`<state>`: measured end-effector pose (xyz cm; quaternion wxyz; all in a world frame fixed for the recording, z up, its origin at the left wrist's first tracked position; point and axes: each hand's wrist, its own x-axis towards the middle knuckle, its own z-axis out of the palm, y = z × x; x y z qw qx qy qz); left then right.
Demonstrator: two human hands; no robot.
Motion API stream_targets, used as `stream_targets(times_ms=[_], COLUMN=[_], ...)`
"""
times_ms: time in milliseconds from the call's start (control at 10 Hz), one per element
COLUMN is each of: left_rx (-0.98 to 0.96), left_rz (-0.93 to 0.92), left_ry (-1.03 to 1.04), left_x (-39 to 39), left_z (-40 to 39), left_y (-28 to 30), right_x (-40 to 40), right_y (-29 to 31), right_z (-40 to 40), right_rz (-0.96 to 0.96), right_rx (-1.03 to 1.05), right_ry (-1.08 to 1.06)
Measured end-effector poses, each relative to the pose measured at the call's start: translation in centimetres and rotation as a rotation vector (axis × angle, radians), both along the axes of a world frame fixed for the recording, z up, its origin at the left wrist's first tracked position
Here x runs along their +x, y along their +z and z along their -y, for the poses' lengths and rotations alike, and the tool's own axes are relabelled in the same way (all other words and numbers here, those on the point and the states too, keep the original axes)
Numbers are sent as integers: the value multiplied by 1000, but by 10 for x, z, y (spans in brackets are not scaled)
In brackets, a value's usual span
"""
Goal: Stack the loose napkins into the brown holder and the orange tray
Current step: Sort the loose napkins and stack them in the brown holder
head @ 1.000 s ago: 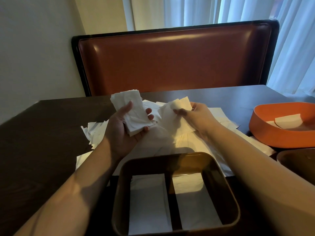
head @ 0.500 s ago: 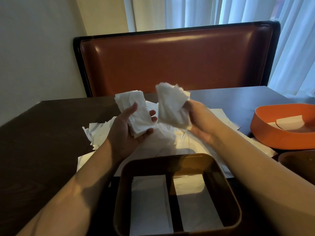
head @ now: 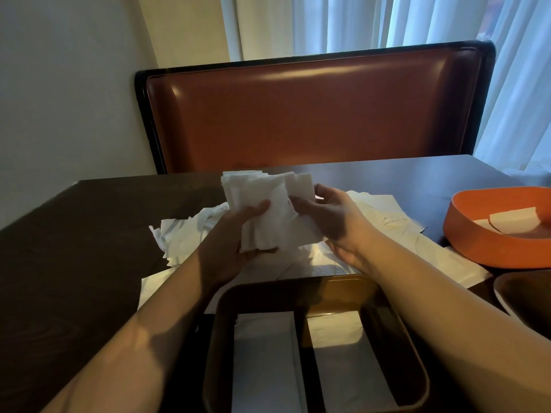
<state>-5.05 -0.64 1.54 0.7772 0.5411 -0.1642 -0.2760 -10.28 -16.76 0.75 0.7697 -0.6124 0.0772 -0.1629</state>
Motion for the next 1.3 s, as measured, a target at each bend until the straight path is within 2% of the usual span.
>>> stream_targets(times_ms=[100,300,400,700,800,900,1000,1100,1200,1300], left_rx=[26,44,32,39,62,1,31,53,66,9], left_rz=[24,77,96,-1,-36,-88,-46,40,113,22], left_ry=[25,91,87,147,203,190,217,203,137,114], left_x=[3,7,5,11,13,11,9,9,3,6], left_z=[2,2,2,-1,-1,-2,-2,0,1,-4], left_y=[-4,-7,-6,-7,-7,-3,-3,-6,-4,-6], right_x=[0,-3,-6,-7,-7,-9,-18,-31,-30,-11], right_y=[-1,4,5,10,11,13,25,40,38,18], right_z=[-2,0,-1,2,5,11,16,18,11,-3], right_rz=[17,49,69,105,146,176,165,207,214,180], right_rx=[-28,-250,-253,-202,-236,-236,-254,-52,77,-168], right_ry=[-26,-161,-127,-136,-239,-407,-457,-74,198,-34])
